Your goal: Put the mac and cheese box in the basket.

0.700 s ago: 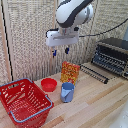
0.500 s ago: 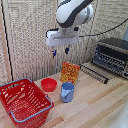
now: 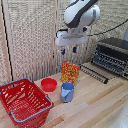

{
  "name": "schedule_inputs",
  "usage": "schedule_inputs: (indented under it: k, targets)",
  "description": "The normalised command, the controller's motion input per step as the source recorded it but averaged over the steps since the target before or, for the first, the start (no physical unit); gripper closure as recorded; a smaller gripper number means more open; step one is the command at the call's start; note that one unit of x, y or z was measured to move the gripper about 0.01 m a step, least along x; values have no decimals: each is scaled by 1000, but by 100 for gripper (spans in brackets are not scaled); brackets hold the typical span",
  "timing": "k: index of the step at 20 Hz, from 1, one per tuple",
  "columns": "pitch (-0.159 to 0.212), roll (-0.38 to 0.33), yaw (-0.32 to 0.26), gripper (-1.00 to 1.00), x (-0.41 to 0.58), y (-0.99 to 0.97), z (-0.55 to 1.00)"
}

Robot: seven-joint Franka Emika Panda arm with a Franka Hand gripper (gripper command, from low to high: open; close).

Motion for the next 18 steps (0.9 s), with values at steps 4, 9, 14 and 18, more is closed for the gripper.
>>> schedule_inputs:
  k: [4, 9, 14, 18]
  targets:
    - [0, -6, 183, -100, 151, 11, -358]
    - [0, 0, 210, -100, 442, -291, -215]
    - [-9, 8, 222, -100, 451, -465, -13]
    - [20, 0, 112, -100, -4, -243, -221]
